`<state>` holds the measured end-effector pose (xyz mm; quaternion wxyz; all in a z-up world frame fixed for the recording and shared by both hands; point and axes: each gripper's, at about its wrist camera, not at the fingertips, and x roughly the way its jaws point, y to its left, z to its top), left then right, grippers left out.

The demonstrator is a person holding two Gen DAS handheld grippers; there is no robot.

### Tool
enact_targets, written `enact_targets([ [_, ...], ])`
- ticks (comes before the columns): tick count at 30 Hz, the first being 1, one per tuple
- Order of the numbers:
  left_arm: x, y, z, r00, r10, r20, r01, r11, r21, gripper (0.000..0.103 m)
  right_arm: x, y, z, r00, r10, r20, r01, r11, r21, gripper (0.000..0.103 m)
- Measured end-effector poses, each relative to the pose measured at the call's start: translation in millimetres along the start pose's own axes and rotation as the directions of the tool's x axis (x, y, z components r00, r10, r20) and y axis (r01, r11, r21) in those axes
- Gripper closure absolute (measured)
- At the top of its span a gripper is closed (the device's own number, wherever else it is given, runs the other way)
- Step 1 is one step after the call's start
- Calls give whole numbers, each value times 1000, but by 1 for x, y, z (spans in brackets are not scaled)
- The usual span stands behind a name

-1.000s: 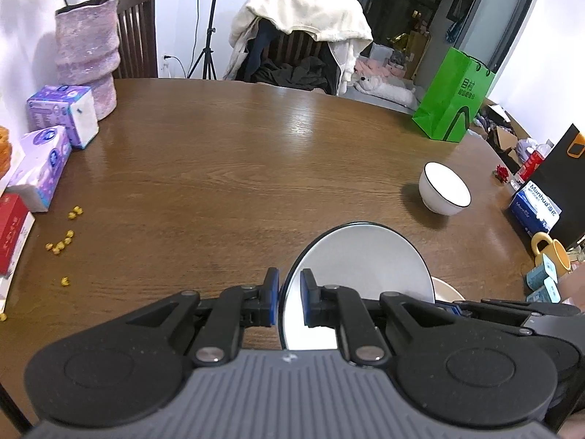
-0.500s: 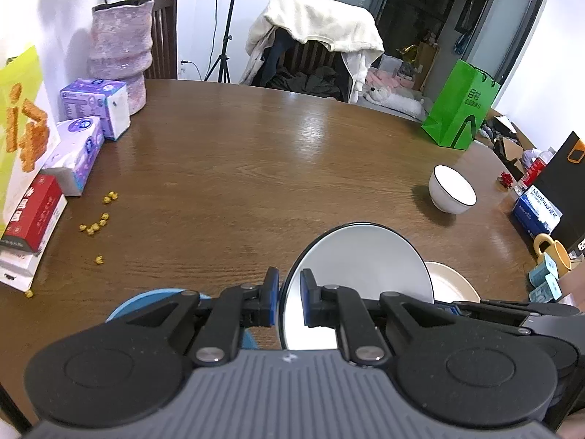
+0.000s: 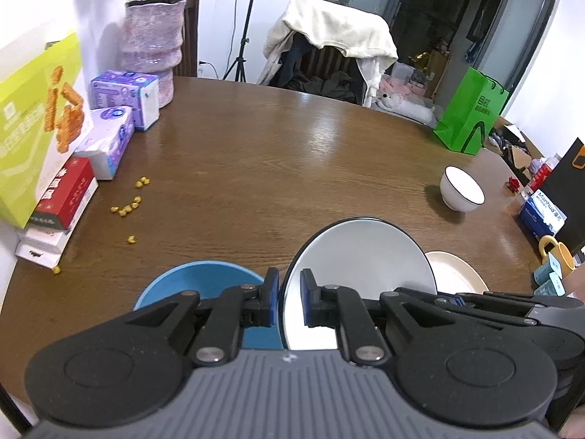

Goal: Organize plates and bowls
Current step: 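Lower the held white bowl into the blue bowl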

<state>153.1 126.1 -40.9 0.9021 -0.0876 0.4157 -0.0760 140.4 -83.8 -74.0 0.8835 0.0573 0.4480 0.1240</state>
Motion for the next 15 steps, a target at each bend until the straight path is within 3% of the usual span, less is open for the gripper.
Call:
enact_targets([
  [15,-12,38,-13,999,40,8,-39,996,-85,91,13,38,-5,999,27,-45,-31,997,-76,96],
])
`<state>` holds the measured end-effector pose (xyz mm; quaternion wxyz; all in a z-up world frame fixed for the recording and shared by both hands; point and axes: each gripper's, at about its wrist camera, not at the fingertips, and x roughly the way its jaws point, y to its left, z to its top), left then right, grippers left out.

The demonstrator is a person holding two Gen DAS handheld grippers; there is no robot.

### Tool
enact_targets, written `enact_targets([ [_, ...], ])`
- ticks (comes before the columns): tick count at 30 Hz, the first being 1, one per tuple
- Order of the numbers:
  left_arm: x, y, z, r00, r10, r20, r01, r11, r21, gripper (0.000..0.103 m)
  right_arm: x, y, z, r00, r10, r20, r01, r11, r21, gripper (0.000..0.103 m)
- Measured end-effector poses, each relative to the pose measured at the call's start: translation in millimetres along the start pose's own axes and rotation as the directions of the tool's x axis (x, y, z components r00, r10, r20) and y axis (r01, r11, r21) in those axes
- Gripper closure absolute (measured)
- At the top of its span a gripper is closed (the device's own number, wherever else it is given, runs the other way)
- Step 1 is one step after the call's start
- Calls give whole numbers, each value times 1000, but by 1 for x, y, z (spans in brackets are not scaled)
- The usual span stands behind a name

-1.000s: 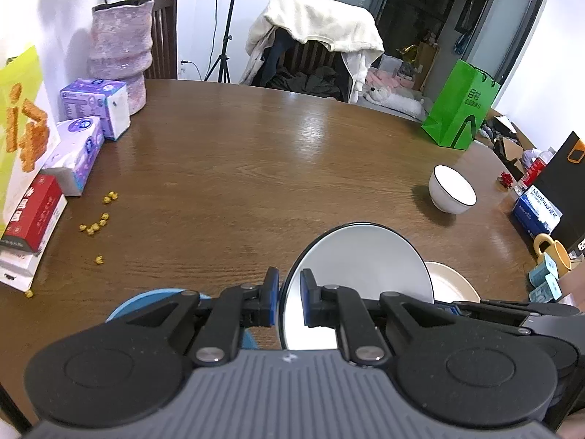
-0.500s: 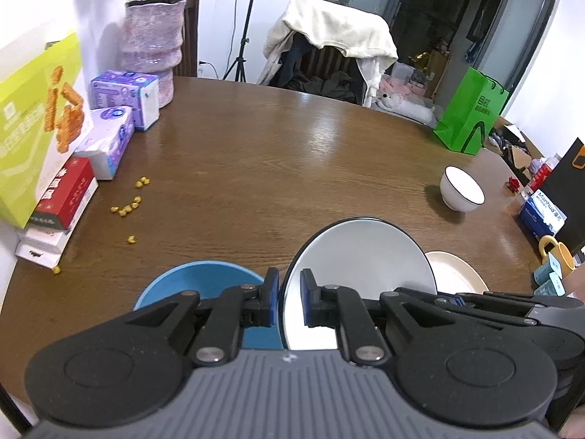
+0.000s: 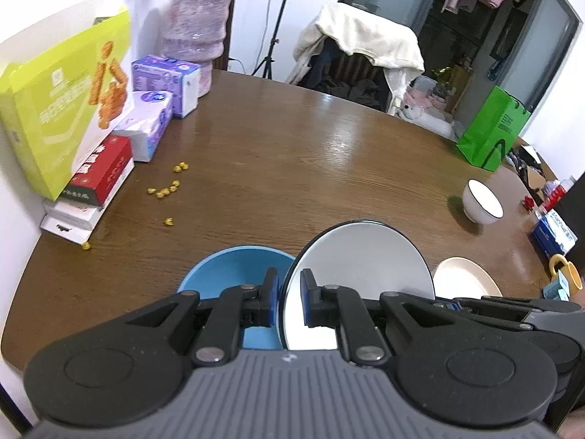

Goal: Organize plates and bowls
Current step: 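Lower the held white bowl into the blue bowl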

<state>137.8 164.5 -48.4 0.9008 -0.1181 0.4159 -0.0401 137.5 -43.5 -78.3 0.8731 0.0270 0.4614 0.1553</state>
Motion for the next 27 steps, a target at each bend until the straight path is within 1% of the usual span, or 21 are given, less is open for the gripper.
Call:
enact_targets([
  [6,3,13,-2,1000,14,-6,-15,1000,-27,91,12,11,0,1000,11,-29,-11,1000,-23,96],
  [27,21,44,0,998,53,-26,-56,994,-91,91,46,29,7,995,38,-88,-44,997,-70,96],
])
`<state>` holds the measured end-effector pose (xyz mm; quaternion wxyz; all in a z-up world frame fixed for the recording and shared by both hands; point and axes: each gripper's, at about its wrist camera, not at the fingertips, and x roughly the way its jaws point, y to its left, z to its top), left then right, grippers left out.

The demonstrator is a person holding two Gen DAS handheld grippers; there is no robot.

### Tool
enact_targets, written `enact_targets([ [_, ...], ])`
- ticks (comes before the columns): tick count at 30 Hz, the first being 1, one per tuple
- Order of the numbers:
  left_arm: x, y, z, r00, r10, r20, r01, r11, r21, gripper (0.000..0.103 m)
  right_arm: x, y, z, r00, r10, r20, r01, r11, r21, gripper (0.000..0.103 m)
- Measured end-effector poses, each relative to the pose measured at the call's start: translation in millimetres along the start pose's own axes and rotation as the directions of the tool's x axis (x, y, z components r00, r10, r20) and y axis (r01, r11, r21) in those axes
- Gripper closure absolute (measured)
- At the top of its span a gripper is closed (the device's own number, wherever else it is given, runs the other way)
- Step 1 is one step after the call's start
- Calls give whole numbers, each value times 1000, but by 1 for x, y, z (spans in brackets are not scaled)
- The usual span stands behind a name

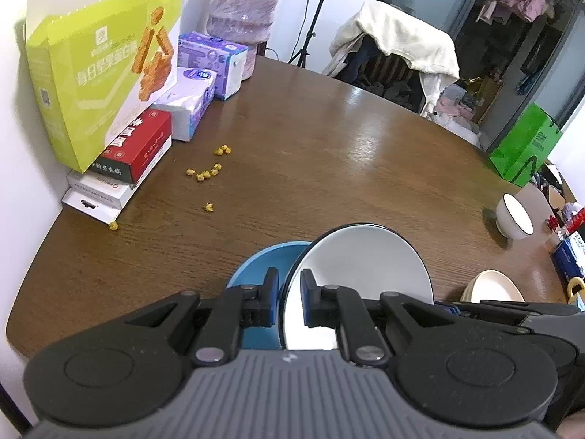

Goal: Organize plates and bowls
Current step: 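Lower the held white bowl into the blue bowl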

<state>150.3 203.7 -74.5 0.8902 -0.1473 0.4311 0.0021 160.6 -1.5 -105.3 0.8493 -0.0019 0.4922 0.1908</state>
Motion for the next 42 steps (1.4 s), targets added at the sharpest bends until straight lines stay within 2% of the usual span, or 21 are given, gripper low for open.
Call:
enact_targets([
  [22,26,19,0,998,40,-57,-42,999,-31,91,36,10,5,997,29,-74,-32,999,-37,96],
  [35,50,15,-1,987,59,-147,-62,998,-13,91,56,1,4,991,17,-136,-19,1000,-16,96],
  [42,61,11,1,977,79,-196,-74,997,35,90,67,3,4,985,1,-171,-6,1000,-30,96],
])
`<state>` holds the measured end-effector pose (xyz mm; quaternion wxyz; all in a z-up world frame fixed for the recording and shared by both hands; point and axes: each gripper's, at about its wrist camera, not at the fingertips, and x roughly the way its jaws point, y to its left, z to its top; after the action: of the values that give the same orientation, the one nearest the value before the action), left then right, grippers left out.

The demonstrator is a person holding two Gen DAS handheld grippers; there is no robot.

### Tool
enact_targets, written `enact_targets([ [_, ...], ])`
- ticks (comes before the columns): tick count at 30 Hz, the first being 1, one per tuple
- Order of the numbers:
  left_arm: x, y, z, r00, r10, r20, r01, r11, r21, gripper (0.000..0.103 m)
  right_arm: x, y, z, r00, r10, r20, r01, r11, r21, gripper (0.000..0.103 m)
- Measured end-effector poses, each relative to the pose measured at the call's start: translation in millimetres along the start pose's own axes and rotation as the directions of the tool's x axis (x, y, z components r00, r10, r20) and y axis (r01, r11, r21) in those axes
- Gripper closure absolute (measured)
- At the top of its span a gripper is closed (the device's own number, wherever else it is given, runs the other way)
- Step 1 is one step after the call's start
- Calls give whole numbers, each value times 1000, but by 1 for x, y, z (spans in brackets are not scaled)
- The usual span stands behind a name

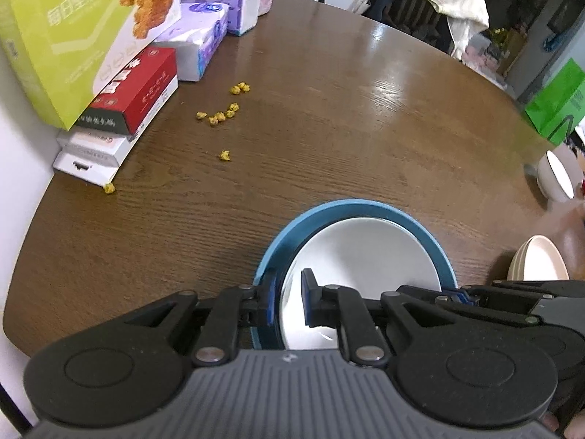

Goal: Organize plates and bowls
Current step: 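Lower the held white bowl into the blue bowl, then open both grippers to release the white bowl inside the blue bowl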

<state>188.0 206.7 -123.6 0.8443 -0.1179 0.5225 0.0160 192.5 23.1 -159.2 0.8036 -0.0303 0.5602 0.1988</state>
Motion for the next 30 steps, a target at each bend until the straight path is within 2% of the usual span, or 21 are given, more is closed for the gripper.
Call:
enact_targets([
  [5,1,-4,2,1000,11,-18,-10,1000,21,87,5,0,2,1000,-9,-16,9,1000,-7,96],
  [10,2,-9,3,1000,12,-27,-11,999,39,80,6,-2,5,1000,11,-25,-11,1000,-1,94],
  [14,2,-9,4,1000,-10,-28,11,1000,21,69,5,-3,6,999,23,-30,-23,1000,-5,91],
  [22,-1,-5,7,999,-33,-28,32,999,-19,67,-2,-4,9,999,44,-15,-44,999,-5,88],
  [27,-9,-4,10,999,-44,-9,43,998,-36,63,-9,-6,12,999,43,6,-43,999,-4,78],
  [30,-15,-5,10,999,-42,4,42,998,-43,59,-15,-9,13,998,54,18,-54,999,5,77],
])
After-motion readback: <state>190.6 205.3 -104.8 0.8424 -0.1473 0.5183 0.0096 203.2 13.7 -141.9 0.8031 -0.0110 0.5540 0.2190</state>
